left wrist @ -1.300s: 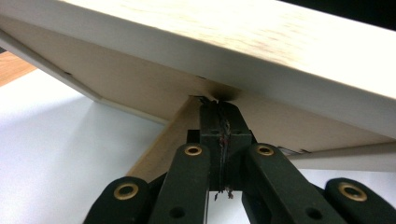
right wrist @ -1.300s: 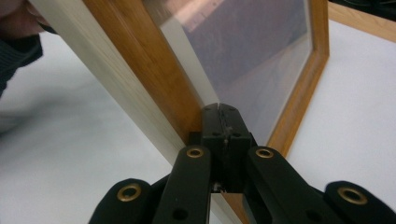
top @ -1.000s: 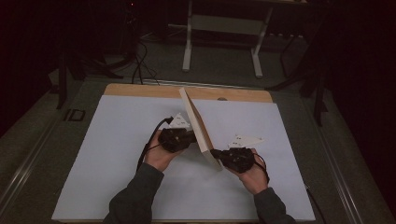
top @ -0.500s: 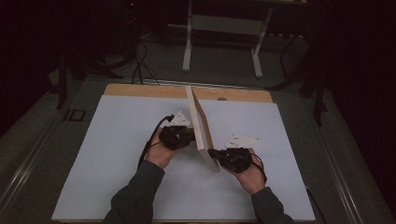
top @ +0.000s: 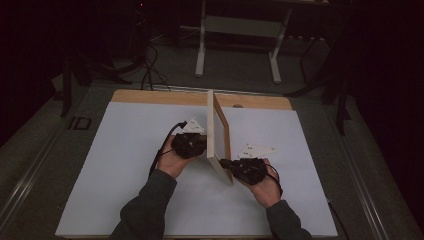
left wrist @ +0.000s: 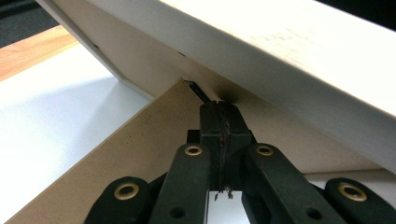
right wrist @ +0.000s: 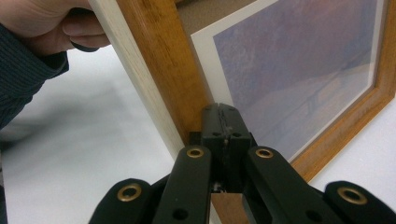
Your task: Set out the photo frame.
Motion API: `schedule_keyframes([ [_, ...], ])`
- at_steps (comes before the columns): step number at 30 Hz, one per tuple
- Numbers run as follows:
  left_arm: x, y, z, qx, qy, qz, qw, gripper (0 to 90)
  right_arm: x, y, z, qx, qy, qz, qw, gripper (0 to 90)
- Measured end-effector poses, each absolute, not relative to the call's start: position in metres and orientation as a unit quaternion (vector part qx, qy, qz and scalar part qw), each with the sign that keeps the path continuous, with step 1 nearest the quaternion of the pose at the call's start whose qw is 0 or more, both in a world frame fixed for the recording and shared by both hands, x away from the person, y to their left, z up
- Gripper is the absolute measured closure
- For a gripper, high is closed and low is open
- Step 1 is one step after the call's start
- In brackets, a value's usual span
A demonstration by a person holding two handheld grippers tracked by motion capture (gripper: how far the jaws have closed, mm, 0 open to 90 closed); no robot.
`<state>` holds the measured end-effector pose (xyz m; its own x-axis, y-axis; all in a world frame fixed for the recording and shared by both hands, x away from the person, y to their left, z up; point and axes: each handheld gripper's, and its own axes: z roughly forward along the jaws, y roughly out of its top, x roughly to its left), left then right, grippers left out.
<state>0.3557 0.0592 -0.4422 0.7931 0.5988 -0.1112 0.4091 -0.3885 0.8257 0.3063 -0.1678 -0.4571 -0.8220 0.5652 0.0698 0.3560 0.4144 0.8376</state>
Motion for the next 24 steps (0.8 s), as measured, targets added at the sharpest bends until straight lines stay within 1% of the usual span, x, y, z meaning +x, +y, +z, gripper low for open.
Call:
schedule_keyframes([
  [17, 0.336, 0.073, -0.434, 0.819, 0.285, 0.096, 0.489, 90.0, 0.290, -0.176, -0.444, 0.235, 0.850, 0.459, 0.108, 90.0],
  [24, 0.337, 0.073, -0.434, 0.818, 0.284, 0.092, 0.491, 90.0, 0.288, -0.176, -0.444, 0.232, 0.853, 0.456, 0.103, 90.0],
])
